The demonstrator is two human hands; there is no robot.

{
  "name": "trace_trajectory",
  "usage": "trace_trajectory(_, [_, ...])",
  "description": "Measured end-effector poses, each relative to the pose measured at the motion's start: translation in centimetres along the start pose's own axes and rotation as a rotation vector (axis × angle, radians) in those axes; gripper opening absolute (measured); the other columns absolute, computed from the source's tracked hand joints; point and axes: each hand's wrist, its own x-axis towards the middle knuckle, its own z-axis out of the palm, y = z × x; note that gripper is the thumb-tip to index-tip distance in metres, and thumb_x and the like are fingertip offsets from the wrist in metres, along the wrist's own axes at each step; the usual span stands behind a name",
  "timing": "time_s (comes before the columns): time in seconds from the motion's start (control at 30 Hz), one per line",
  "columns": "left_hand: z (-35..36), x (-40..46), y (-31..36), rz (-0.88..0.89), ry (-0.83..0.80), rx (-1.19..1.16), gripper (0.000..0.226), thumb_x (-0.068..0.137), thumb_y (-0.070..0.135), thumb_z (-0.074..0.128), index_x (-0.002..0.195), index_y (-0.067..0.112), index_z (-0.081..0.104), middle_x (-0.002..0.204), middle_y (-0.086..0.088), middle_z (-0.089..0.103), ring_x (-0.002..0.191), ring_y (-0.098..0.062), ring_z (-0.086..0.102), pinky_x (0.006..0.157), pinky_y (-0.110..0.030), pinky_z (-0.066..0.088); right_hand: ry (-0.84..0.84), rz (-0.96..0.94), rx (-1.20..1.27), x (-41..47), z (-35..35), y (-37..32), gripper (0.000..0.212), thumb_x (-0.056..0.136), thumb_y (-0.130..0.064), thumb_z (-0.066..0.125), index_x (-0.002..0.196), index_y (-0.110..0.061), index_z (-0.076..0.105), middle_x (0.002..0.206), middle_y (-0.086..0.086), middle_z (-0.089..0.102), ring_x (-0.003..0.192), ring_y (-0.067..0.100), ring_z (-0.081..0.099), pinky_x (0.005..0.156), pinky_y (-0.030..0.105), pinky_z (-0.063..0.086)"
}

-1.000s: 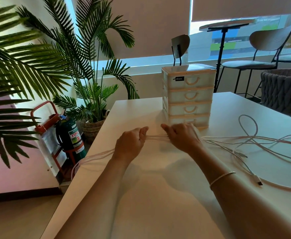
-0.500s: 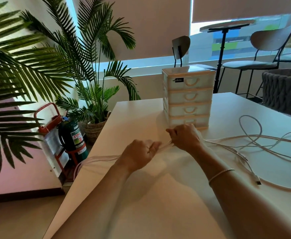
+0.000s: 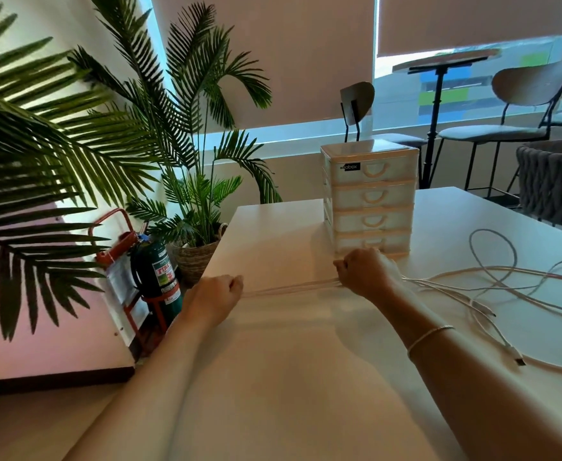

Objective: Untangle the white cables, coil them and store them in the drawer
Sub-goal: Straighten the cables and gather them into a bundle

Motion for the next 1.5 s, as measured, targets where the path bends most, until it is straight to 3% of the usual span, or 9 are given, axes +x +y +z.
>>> trace_trajectory(0.17, [-1.6,-0.6,-3.7,-0.08,0.022,0.043,0.046,0.099,0.041,0.027,0.078,0.014,0.059,0.086,-0.012,0.063,0.093,-0.031,0.059,0.074,-0.034,0.041,-0.02,0.06,0.001,0.4,-0.5,-0.4,0.034,0.096,-0.037,0.034,0.092,-0.015,0.059,0.086,0.007,0.055,0.091,0.029,0.059,0.068,0.033,0.041])
trace_trajectory(0.3, [-2.7,-0.2,-6.8,-0.146,0.039,0.047,0.05,0.097,0.045,0.027,0.073,0.014,0.057,0.075,-0.007,0.061,0.085,-0.027,0.059,0.073,-0.033,0.046,-0.004,0.09,-0.054,0.6,-1.5,0.9,0.032,0.096,-0.034,0.033,0.092,-0.014,0.058,0.087,0.007,0.056,0.092,0.03,0.059,0.067,0.034,0.04])
trace_trajectory(0.43, [-3.7,0.2,-7.6,-0.158,0.129,0.114,0.047,0.096,0.048,0.031,0.066,0.018,0.051,0.069,-0.005,0.056,0.081,-0.026,0.059,0.064,-0.031,0.038,-0.008,0.105,-0.063,0.6,-2.2,0.8,0.03,0.096,-0.035,0.032,0.085,-0.017,0.054,0.082,0.006,0.05,0.091,0.03,0.06,0.068,0.034,0.041])
trace_trajectory(0.6, [-2.4,0.0,-8.0,-0.208,0.059,0.184,0.047,0.099,0.041,0.022,0.096,0.013,0.06,0.095,-0.015,0.066,0.094,-0.033,0.062,0.08,-0.038,0.049,-0.024,0.088,-0.056,0.2,-2.4,0.2,0.026,0.096,-0.033,0.034,0.083,-0.018,0.05,0.082,0.004,0.049,0.093,0.029,0.059,0.068,0.032,0.04])
trace_trajectory(0.8, [-0.3,-0.9,-7.2,-0.221,-0.147,0.15,0.029,0.1,0.027,0.029,0.113,0.01,0.049,0.123,-0.015,0.058,0.114,-0.031,0.052,0.092,-0.037,0.038,0.114,0.14,-0.049,0.0,-2.6,2.1,0.033,0.094,-0.034,0.042,0.093,-0.009,0.064,0.092,0.011,0.064,0.085,0.027,0.061,0.064,0.03,0.039])
trace_trajectory(0.97, [-1.8,0.1,-0.5,-0.043,0.026,0.003,0.024,0.099,0.021,0.036,0.113,0.011,0.053,0.116,-0.009,0.06,0.107,-0.026,0.055,0.088,-0.034,0.039,0.109,0.142,-0.043,0.3,-3.1,2.3,0.032,0.092,-0.032,0.043,0.091,-0.01,0.066,0.096,0.013,0.065,0.077,0.024,0.055,0.065,0.028,0.039])
trace_trajectory(1.13, [-0.6,1.2,10.6,0.14,-0.075,-0.399,0.035,0.098,0.033,0.037,0.105,0.008,0.061,0.109,-0.016,0.065,0.104,-0.031,0.058,0.088,-0.035,0.045,0.023,0.091,-0.043,-0.3,-3.0,0.7,0.03,0.092,-0.033,0.039,0.07,-0.016,0.05,0.083,0.008,0.057,0.078,0.025,0.057,0.064,0.031,0.043])
trace_trajectory(1.3, [1.3,1.0,15.7,0.093,-0.162,-0.472,0.059,0.099,0.046,0.019,0.103,0.01,0.065,0.102,-0.015,0.068,0.098,-0.032,0.061,0.084,-0.037,0.048,0.11,0.076,-0.069,-0.6,-2.9,0.6,0.03,0.093,-0.03,0.04,0.089,-0.012,0.064,0.093,0.009,0.065,0.09,0.027,0.064,0.064,0.03,0.043])
trace_trajectory(1.5, [0.9,1.4,14.9,0.089,0.017,-0.347,0.055,0.1,0.04,0.023,0.111,0.004,0.063,0.109,-0.024,0.064,0.105,-0.039,0.057,0.084,-0.038,0.044,0.012,0.029,0.199,-0.8,-3.2,1.4,0.047,0.095,-0.043,0.036,0.066,-0.014,0.06,0.079,0.009,0.064,0.077,0.024,0.059,0.076,0.036,0.051])
